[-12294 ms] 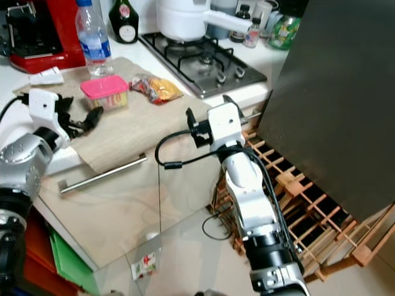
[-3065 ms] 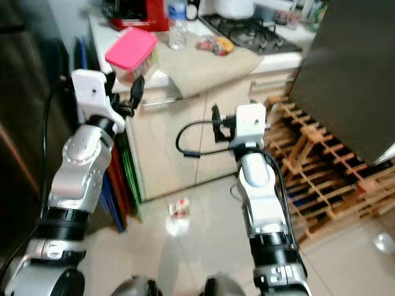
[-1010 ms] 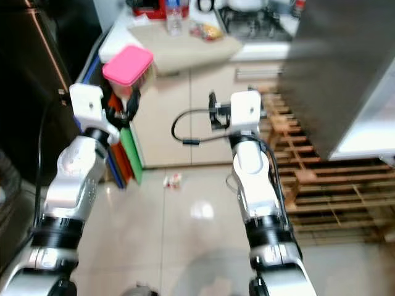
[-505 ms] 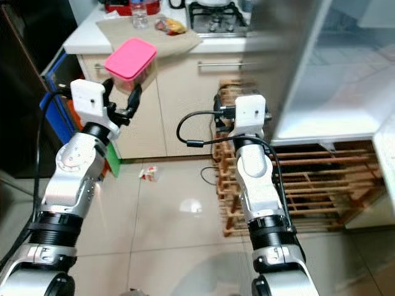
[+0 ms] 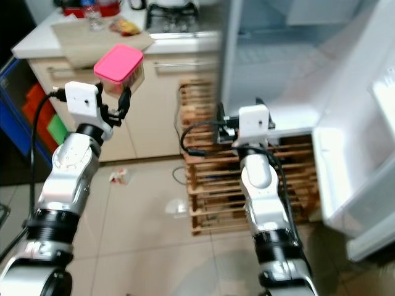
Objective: Restocking fridge
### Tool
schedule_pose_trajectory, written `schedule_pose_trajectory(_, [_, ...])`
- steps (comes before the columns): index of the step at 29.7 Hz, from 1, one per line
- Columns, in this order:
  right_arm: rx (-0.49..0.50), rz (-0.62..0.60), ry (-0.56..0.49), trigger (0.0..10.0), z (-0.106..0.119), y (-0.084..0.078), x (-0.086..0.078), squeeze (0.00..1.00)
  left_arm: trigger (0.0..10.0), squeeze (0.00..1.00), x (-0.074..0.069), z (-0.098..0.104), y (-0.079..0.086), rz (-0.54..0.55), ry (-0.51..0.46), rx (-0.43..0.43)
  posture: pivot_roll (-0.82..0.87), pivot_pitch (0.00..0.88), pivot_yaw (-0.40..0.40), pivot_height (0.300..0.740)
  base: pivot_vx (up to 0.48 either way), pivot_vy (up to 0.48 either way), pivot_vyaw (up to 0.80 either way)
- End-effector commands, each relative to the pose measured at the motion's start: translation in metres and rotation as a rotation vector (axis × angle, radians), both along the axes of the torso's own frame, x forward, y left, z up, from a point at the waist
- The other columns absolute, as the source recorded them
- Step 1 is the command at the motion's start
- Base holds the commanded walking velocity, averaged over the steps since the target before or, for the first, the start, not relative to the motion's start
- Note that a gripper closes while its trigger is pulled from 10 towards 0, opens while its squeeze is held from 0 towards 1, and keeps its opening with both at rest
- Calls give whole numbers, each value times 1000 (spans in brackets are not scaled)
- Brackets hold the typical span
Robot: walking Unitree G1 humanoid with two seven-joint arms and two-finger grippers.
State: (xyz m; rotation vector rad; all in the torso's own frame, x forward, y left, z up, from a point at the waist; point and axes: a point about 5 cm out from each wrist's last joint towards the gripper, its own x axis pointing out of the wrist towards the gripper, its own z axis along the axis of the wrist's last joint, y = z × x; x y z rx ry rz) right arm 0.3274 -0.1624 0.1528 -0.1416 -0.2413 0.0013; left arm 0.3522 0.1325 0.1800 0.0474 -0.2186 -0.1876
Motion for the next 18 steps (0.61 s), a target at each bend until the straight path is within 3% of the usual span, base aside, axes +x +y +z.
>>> schedule_pose_trajectory(1, [2,35,-25,10000,8,12,1,0,10000,0,2,10,11,39,-44,1,-25,0,62,740,375,-296,0])
schedule_pose_trajectory(6, [-5,3,-16,10000,3,6,-8,0,10000,0,2,6,17,50,-32,1,-42,0,77,740,82,0,0])
schedule_pose_trajectory(17, [-7,0,-10,10000,1,5,-10,0,10000,0,2,5,16,47,-31,-2,-46,0,79,740,0,0,0])
schedule_pose_trajectory(18, [-16,-54,9,10000,-3,-9,-13,0,10000,0,1,5,15,35,-34,0,-52,0,79,740,0,0,0])
